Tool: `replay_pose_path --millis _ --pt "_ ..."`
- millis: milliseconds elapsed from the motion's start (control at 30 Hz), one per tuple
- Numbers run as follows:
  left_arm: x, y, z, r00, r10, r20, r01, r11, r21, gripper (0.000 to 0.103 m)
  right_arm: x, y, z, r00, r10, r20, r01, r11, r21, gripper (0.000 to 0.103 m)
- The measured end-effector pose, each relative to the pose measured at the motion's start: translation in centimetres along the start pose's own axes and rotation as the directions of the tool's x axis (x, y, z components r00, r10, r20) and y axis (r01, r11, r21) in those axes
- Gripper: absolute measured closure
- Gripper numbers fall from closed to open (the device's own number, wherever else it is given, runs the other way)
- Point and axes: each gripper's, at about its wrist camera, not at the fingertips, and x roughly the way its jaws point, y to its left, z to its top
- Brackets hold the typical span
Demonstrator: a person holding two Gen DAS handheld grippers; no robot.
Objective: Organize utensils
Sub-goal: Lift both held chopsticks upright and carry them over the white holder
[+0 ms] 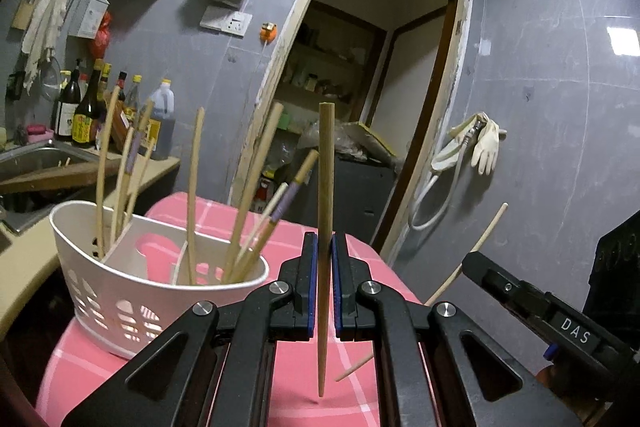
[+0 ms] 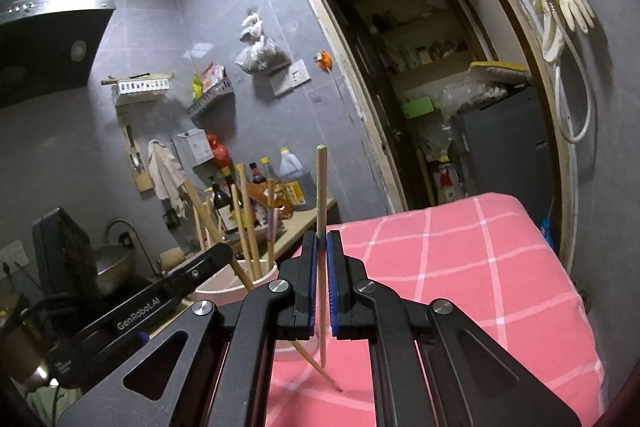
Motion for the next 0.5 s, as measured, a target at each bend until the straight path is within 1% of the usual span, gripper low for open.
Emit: replay_pose_path --millis 133,233,500 --pt "-0.6 0.4 0.7 1.0 0.019 0.01 -0.019 1.0 0.001 0.099 0.2 0.7 0.3 1.0 0.017 0.008 -0.017 1.0 -0.013 0.1" --pt "-1.5 0.9 1.8 0.999 0.033 0.023 -0.033 0.999 -0.001 0.099 0.4 1.2 0.7 0.999 0.029 0.015 -0.029 0.999 -0.023 0.1" --pt "-4.0 3.0 6.1 0.993 0.108 0.047 -0.109 0.994 0.029 0.099 1.6 3.2 2.2 0.997 0.071 0.031 -0.069 0.996 -0.062 0.1"
